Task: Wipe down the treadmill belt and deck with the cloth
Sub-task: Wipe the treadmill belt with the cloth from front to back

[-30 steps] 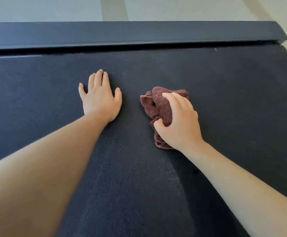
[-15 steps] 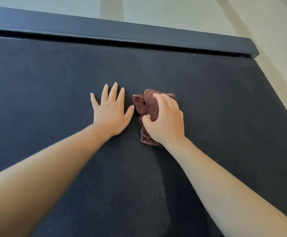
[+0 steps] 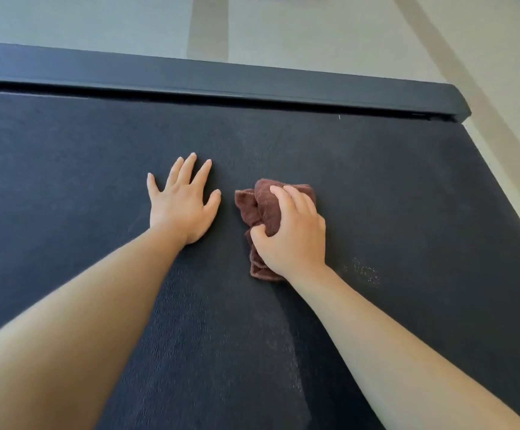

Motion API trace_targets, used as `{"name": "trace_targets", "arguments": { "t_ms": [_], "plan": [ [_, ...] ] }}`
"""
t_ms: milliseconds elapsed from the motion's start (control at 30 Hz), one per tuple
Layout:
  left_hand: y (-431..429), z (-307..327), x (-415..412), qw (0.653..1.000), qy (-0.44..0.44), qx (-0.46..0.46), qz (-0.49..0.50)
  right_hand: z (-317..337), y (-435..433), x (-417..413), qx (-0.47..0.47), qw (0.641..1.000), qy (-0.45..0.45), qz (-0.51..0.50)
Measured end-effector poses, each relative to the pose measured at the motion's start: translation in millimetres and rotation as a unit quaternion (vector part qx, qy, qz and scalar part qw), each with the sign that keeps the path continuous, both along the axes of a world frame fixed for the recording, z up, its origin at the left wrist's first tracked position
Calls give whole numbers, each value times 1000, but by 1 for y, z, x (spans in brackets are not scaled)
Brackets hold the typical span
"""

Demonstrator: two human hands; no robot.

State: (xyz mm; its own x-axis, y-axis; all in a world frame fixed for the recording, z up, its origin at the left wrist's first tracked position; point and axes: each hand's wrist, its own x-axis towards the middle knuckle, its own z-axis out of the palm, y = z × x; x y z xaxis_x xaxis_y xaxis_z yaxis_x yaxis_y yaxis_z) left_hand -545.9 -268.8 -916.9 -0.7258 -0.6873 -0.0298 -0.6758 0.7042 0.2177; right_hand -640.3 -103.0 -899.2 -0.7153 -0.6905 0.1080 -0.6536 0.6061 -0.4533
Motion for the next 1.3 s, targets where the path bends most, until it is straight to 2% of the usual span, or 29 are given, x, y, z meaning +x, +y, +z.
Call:
{"name": "trace_targets", "arguments": {
  "t_ms": [333, 700, 867, 1100, 1300],
  "plan": [
    [-1, -6, -1, 1000, 16, -15, 8, -2, -104, -77, -24, 1000, 3, 17],
    [-1, -7, -2, 1000, 13, -21, 11, 0, -158, -100, -23, 999, 0, 45],
    [-2, -8, -2, 1000, 15, -24, 6, 3, -136, -90, -29, 997, -2, 65],
    [-5, -12, 0, 999, 30, -30, 5, 3, -39, -48, -33, 992, -4, 124],
    [1, -9, 4, 999, 31, -19, -5, 1, 27, -4, -35, 998, 24, 50]
  ]
}}
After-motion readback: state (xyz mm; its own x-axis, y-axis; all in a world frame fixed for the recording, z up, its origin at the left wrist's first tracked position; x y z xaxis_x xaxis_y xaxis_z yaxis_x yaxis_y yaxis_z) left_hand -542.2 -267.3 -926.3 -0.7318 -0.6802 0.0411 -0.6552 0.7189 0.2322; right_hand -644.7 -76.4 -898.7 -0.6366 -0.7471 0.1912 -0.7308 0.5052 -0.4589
